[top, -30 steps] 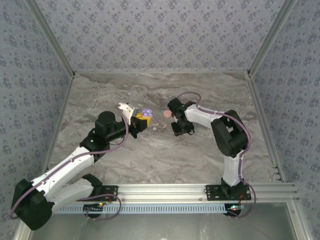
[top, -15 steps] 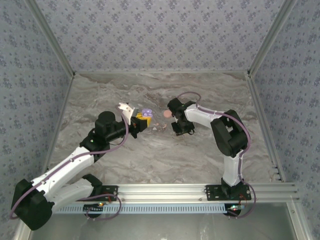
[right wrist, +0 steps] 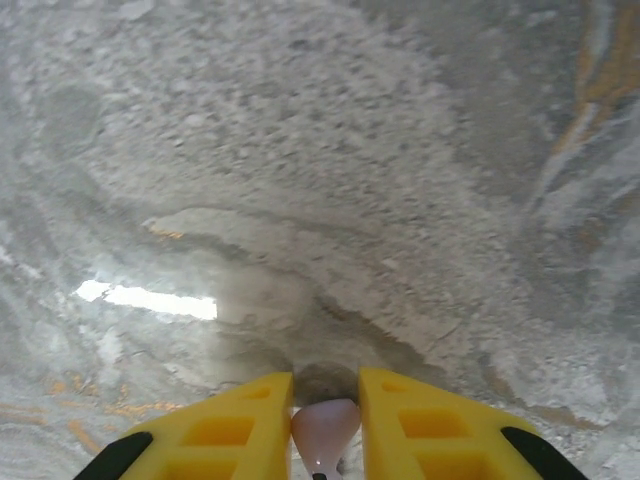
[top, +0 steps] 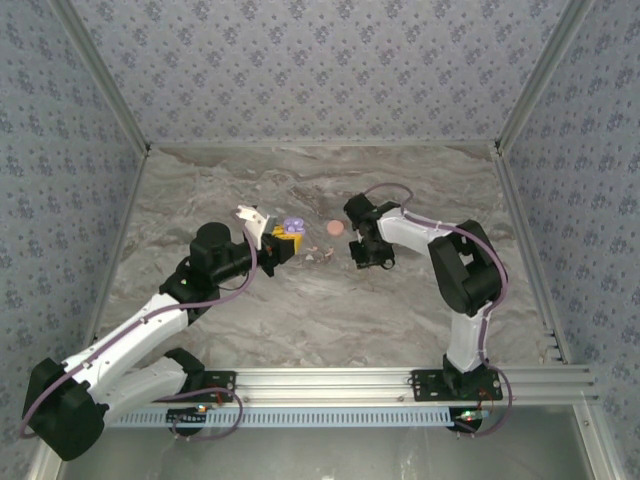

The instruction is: Insert the wireless bluetooth earbuds into the charging case

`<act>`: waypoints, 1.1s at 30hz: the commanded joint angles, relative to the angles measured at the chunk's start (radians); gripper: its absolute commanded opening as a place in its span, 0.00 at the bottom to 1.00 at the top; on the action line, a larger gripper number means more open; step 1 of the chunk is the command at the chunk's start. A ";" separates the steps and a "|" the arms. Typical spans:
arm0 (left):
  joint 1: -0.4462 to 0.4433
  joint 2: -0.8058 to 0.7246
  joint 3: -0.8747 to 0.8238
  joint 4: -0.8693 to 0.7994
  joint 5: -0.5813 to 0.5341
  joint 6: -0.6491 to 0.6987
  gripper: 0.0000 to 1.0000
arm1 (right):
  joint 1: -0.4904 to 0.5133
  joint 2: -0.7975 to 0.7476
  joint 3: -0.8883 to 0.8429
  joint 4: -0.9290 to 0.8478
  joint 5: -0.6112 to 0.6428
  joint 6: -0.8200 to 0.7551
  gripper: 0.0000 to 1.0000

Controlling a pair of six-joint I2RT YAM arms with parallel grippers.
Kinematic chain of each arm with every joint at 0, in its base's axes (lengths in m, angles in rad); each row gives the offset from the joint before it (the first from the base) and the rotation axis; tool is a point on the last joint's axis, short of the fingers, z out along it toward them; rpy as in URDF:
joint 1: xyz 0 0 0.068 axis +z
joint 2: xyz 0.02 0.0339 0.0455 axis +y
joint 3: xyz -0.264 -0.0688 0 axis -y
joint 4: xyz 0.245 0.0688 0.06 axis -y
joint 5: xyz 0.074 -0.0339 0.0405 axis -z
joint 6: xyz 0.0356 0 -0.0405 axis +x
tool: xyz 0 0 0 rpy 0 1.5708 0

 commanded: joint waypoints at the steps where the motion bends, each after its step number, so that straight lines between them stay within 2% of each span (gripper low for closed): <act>1: -0.002 0.003 0.014 0.030 0.000 -0.002 0.01 | -0.026 -0.046 -0.039 0.037 -0.026 0.038 0.25; 12: -0.009 0.139 0.028 0.045 -0.040 -0.037 0.01 | -0.078 -0.154 -0.187 0.227 -0.169 0.053 0.24; 28: -0.054 0.414 -0.028 0.284 -0.074 -0.116 0.02 | -0.123 -0.279 -0.321 0.416 -0.325 0.090 0.25; 33: -0.068 0.476 -0.073 0.424 -0.079 -0.111 0.01 | -0.127 -0.319 -0.349 0.469 -0.369 0.107 0.25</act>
